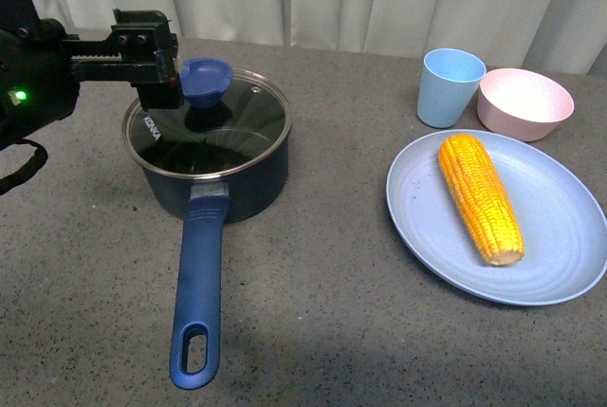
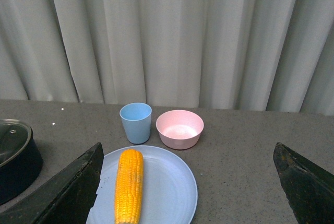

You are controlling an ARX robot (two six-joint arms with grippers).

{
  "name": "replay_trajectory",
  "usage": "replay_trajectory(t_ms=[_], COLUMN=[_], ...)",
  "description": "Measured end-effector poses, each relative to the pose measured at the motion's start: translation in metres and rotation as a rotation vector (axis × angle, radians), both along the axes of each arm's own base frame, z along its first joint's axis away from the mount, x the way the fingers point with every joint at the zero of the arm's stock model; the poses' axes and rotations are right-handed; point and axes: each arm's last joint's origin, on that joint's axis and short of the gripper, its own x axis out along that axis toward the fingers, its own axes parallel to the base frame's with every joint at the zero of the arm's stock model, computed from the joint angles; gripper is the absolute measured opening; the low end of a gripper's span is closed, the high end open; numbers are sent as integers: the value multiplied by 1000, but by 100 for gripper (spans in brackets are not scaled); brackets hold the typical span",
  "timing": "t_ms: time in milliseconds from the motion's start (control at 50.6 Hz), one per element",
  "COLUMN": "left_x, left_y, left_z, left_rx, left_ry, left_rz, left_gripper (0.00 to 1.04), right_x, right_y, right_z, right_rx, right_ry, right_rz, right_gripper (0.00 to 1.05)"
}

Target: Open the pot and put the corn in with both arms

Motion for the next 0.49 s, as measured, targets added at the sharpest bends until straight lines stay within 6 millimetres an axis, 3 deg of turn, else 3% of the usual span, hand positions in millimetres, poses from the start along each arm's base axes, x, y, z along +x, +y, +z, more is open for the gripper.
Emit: replay_trajectory(t_ms=[494], left_x=[34], left_y=[-35], left_z=[-21], left_rx=[61], left_ry=[18], left_rz=[-157], left_gripper=[98], right_x=[0], right_y=[0], right_z=[0], right_rx=[0], right_ry=[0], right_rz=[0], right_gripper=[95])
